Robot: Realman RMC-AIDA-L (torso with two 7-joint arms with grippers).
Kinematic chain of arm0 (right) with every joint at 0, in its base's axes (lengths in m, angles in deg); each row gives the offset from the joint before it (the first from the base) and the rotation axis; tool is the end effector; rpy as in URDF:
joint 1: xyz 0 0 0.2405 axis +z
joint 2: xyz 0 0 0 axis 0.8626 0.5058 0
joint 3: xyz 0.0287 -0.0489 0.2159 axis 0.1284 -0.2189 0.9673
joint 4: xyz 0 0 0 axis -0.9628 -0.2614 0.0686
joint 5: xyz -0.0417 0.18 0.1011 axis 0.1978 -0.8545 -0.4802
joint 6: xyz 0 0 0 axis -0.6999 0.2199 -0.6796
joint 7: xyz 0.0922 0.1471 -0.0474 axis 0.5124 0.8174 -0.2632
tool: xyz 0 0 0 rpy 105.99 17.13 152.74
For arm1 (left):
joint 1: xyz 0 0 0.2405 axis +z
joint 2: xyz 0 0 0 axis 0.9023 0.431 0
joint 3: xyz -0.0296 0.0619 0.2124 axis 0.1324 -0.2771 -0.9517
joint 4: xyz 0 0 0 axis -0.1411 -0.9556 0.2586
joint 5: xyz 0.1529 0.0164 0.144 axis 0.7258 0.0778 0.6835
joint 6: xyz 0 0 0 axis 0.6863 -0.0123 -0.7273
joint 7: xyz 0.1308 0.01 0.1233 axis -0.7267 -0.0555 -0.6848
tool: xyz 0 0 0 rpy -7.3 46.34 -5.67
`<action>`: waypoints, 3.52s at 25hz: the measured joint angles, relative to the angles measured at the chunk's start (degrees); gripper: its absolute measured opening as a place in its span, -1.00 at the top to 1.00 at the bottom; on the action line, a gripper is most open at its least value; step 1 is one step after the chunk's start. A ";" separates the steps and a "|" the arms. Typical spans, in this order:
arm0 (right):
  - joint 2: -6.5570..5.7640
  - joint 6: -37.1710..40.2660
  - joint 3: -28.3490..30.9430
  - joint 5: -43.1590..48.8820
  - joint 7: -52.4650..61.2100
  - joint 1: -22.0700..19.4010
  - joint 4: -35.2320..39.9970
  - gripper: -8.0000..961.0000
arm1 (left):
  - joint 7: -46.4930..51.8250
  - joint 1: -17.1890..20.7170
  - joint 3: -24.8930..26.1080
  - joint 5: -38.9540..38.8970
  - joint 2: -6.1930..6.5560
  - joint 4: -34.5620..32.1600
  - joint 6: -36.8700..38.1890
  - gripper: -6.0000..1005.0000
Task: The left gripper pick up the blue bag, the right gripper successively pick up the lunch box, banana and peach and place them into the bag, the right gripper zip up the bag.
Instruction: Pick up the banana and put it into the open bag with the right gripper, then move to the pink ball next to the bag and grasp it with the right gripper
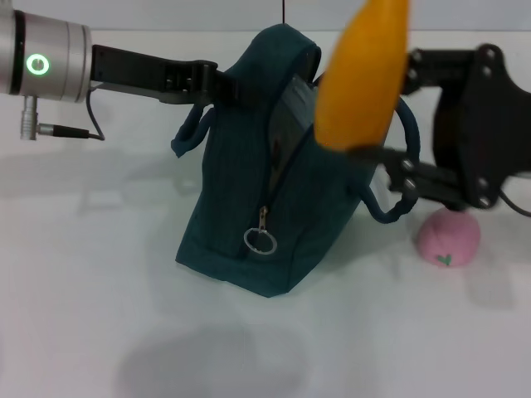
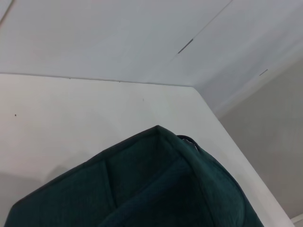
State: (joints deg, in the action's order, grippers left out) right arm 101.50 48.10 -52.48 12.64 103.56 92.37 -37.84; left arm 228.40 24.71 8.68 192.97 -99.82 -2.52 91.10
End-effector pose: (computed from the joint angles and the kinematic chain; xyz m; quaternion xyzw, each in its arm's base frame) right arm 0.0913 0.2840 0.0236 -0.8260 -0.2467 0.4985 0.0914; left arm -0.1370 0.3707 0.0196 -0.8573 -0.4810 -0.1796 0.0377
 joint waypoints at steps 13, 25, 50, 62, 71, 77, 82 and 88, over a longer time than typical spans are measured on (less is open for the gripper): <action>-0.01 -7.22 -4.22 -6.11 -3.53 5.25 -15.15 0.06 | 0.40 -1.49 0.00 0.24 0.27 -0.58 -0.10 0.89; -0.02 -7.73 -9.31 -13.85 -3.52 6.02 -26.80 -0.01 | -0.19 -2.25 0.00 0.47 0.05 -0.23 -0.45 0.89; -0.01 -21.10 -30.28 -29.57 30.08 1.30 -24.77 -0.14 | -0.82 -0.14 0.00 0.03 0.06 -0.33 -0.09 0.89; -0.47 -23.86 -33.59 -29.49 30.45 1.59 -24.13 -0.20 | -0.81 -0.14 0.05 0.00 0.28 -0.31 -0.09 0.89; -1.58 -25.04 -33.67 -27.39 35.35 3.97 -24.11 -0.25 | -0.77 -0.14 0.00 0.00 0.28 -0.27 -0.09 0.89; -2.94 -22.02 -27.94 -26.73 33.96 1.77 -22.84 -0.62 | -0.77 0.39 0.00 0.02 0.25 -0.22 -0.01 0.89; -6.95 -6.19 -18.39 -26.62 23.83 -5.86 -17.28 -0.76 | -0.81 0.78 0.20 0.17 0.42 -0.22 -0.04 0.89; -11.80 -2.27 -6.53 -18.09 24.69 -18.04 2.29 -0.79 | -0.86 1.96 0.27 0.21 0.68 -0.20 -0.08 0.89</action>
State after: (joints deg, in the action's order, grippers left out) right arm 89.70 45.83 -59.01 -5.44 128.25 74.33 -35.56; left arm 227.54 26.67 8.94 193.18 -99.14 -2.72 91.02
